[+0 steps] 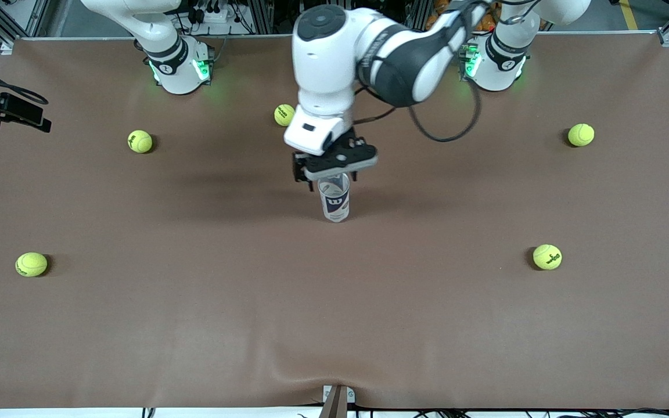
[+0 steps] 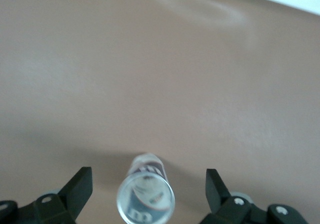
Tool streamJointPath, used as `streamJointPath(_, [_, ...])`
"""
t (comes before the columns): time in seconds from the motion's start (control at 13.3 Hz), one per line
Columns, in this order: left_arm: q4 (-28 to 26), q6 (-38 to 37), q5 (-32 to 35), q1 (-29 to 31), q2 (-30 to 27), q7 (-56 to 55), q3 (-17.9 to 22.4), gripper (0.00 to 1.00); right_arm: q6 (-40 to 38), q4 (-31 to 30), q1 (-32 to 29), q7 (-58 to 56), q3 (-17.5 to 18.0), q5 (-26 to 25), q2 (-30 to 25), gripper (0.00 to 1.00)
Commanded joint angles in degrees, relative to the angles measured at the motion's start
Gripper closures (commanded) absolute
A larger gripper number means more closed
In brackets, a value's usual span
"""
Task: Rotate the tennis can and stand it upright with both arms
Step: 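Open the left gripper and withdraw it from the can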
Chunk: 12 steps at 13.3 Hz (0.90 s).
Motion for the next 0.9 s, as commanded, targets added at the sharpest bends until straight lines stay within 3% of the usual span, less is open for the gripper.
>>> streamJointPath(0.0, [-0.77,-1.32,0.75,3.15,-2.83,2.52,-0.43,0.0,-0.7,0.94,0.38,0.33,-0.38,0.66,0.1,0.0])
streamJointPath(0.37, [-0.77,-3.87,-4.34,12.11,-5.91,14.81,-0.43,0.0,-0.61,0.94,0.47,0.33,-0.21,0.75,0.1,0.0])
streamJointPath(0.82, [-0.77,-6.77,-4.78,22.56,-7.24,32.73,-0.61,0.0,-0.61,1.12,1.0,0.33,-0.38,0.66,0.1,0.0])
